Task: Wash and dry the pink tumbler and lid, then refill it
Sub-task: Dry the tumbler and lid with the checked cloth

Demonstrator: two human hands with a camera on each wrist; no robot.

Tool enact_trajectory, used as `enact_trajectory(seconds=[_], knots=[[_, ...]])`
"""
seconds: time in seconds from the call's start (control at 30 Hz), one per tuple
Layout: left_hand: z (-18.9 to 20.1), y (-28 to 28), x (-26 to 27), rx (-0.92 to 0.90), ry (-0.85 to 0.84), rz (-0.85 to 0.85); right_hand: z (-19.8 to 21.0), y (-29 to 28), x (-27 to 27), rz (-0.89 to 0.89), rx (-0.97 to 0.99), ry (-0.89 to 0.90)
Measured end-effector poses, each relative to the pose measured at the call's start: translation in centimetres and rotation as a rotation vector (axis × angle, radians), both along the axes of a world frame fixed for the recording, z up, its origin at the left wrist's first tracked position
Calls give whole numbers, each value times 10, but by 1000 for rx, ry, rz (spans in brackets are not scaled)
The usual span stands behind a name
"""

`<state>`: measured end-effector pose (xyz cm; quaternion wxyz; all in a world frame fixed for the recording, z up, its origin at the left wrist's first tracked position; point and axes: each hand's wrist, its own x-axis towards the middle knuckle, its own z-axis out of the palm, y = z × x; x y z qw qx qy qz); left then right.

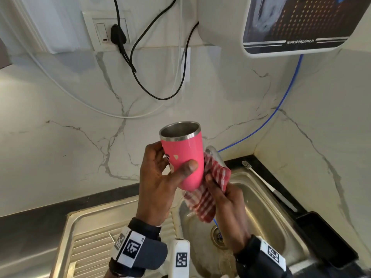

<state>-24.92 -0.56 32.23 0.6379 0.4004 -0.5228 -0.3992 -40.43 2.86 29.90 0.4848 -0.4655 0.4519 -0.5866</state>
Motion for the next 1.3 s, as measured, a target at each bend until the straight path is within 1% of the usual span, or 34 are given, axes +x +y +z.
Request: enact_trajectory(seconds=[0.03, 0.1, 0.23, 0.3, 0.37, 0.43, 0.47, 0.57, 0.7, 0.77, 0.87, 1.03, 1.13, 1.2, 1.3], knots=[[0, -1, 1, 11, -10, -13, -3, 1, 0, 9, 21, -10], [-5, 0, 2, 39, -55, -53, 4, -2, -2, -11, 16, -39], [-21, 11, -4, 108, -119, -171, 34, -23, -11, -80, -98, -140], [-23, 14, -7, 108, -127, -177, 39, -26, -13, -81, -145, -158], [-19, 13, -8, 88, -95, -147, 30, -22, -12, -94, -130, -109], [-14, 9, -5, 77, -23, -116, 14, -11, -12, -77, -88, -32], [-12, 6, -3, 77, -17, -112, 6, -6, -12, -61, -51, -10], [-13, 1, 1, 108, -55, -161, -8, -2, -16, -39, 10, 6], [-18, 2, -2, 203, 42, -244, 0, -5, -18, -80, -64, 49], [-19, 3, -4, 222, 53, -237, 1, -6, -17, -72, -93, 14], [-14, 3, -7, 237, 11, -192, -1, -8, -14, -73, -120, 12], [-10, 4, -10, 193, -149, -45, -4, -7, -9, -106, -124, 147], [-10, 6, -8, 172, -266, 12, 1, -6, -6, -86, -121, 104], [-10, 9, -7, 161, -314, 33, 9, -7, -7, -79, -132, 78], [-10, 16, -14, 133, -305, 51, 22, -13, -9, -124, -212, 65]])
